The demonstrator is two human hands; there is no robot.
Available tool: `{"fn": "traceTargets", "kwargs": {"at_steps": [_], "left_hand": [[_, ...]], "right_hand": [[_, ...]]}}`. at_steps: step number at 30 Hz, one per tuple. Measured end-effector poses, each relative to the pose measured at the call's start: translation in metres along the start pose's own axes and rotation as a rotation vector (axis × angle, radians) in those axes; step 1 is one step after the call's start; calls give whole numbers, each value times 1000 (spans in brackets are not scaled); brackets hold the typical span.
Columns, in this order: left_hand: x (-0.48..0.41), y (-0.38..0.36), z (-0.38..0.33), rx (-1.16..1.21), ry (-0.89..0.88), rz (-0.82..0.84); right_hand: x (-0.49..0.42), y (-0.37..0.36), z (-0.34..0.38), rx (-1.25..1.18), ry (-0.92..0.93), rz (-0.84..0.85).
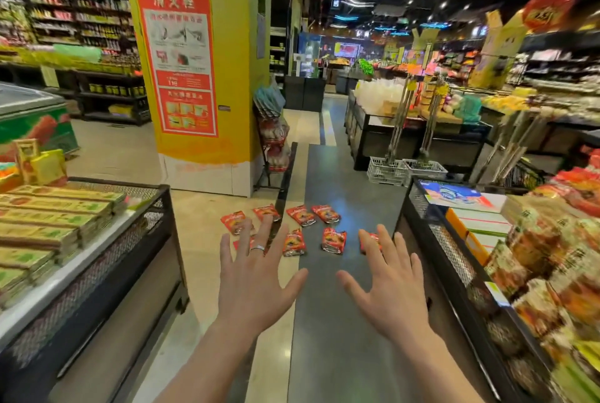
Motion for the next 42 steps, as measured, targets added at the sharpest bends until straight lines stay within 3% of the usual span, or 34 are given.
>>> {"fn": "traceTargets", "kwargs": {"at_steps": [15,27,42], "left_hand": [[-268,-229,34,-8,-50,134],[-513,-406,-54,78,-39,239],[-748,-659,-85,192,-110,404]], "right_hand": [[-290,-188,-76,-28,-54,-11],[-541,-282,-223,40,-39,27],[-772,-433,-359,158,-161,182]]}}
Point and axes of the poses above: each hand's wrist, its own x-axis away from the middle knuckle, its own y-axis out of the back of the hand, z = x × y, the point moved 6 cm from there along -x, towards the middle knuckle, and after that the axes turned 8 degrees about x, right-handed, at the moved point
